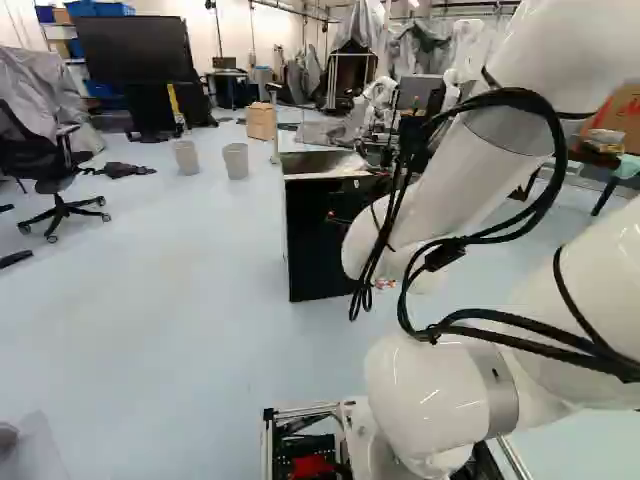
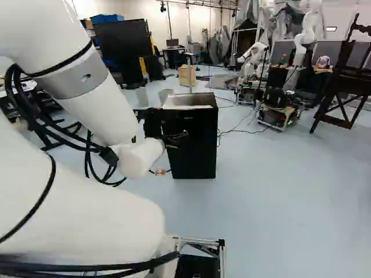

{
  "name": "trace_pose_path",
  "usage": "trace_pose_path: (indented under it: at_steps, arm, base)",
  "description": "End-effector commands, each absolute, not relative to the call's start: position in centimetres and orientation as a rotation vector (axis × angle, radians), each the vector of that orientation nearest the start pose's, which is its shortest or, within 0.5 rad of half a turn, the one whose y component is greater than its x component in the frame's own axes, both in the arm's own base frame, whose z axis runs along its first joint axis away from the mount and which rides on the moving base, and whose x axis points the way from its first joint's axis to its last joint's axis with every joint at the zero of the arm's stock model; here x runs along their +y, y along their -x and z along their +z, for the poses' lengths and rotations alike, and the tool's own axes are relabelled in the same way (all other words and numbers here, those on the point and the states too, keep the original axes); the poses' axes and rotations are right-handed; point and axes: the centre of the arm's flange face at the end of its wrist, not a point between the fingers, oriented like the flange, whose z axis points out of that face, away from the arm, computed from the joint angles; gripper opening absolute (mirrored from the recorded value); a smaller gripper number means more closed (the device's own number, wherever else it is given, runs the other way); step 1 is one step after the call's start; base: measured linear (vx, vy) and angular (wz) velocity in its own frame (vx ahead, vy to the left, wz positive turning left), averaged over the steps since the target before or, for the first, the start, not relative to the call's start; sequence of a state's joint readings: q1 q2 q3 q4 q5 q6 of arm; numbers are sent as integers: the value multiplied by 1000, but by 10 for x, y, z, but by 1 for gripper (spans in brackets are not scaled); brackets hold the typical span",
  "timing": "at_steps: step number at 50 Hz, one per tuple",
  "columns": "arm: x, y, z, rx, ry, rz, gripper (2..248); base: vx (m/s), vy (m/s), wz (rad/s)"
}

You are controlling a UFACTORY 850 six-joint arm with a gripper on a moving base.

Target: Grab a drink from the fridge

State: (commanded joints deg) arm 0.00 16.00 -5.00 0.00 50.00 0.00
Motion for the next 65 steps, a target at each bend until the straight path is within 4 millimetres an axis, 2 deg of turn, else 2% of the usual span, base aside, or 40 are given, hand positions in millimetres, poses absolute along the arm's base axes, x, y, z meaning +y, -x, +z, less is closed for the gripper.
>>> trace_pose_path:
  at_steps: [65]
  arm:
    - [0, -270, 366, 0, 2558, -1824, 247]
  base:
    - [0, 0, 0]
